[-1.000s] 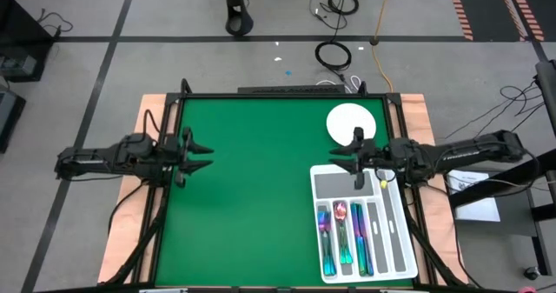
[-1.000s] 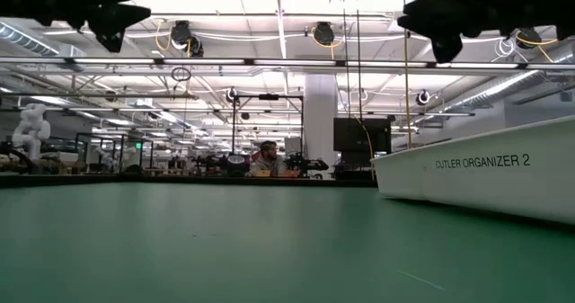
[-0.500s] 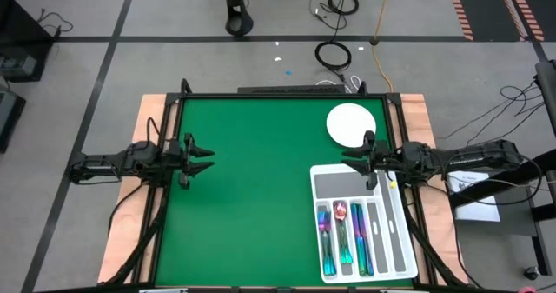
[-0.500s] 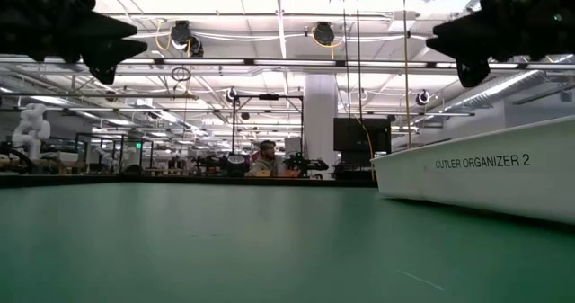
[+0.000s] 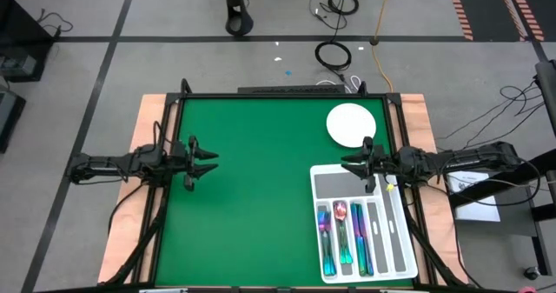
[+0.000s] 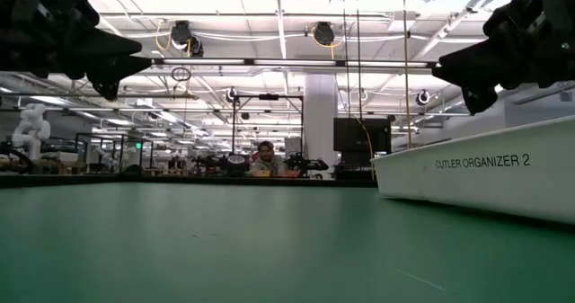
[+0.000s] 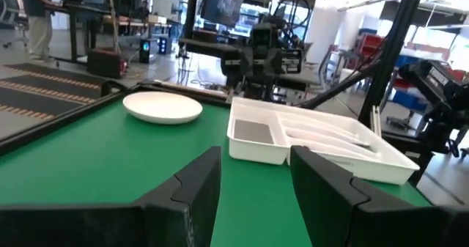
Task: Sort silverware
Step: Return to Home Position
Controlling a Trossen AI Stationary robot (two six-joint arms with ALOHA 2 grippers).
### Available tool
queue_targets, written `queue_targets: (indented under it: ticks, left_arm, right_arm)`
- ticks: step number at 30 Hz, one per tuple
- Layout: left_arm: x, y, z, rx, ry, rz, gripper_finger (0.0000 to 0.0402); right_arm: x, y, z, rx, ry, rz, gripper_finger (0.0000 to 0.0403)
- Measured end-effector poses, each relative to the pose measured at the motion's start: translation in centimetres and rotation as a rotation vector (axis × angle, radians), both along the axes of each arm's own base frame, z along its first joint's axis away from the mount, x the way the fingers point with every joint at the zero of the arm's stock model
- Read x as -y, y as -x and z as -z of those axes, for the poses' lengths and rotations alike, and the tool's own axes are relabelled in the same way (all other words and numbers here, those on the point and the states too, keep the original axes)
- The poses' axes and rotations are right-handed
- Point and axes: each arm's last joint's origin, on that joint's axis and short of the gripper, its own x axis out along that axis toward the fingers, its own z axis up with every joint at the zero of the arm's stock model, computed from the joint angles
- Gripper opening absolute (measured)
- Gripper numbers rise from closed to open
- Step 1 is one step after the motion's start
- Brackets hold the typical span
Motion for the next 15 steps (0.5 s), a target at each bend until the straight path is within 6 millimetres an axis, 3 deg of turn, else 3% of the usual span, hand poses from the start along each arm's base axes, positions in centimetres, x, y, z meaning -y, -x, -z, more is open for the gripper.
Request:
queue_targets:
  ticks: [15]
  left_arm:
    - [-0.1, -0.1, 0.1, -0.013, -0.046, -0.034, 0.0166]
  right_arm:
    - [0.2, 0.2, 2.0, -0.212, 0.038, 0.052, 0.0105]
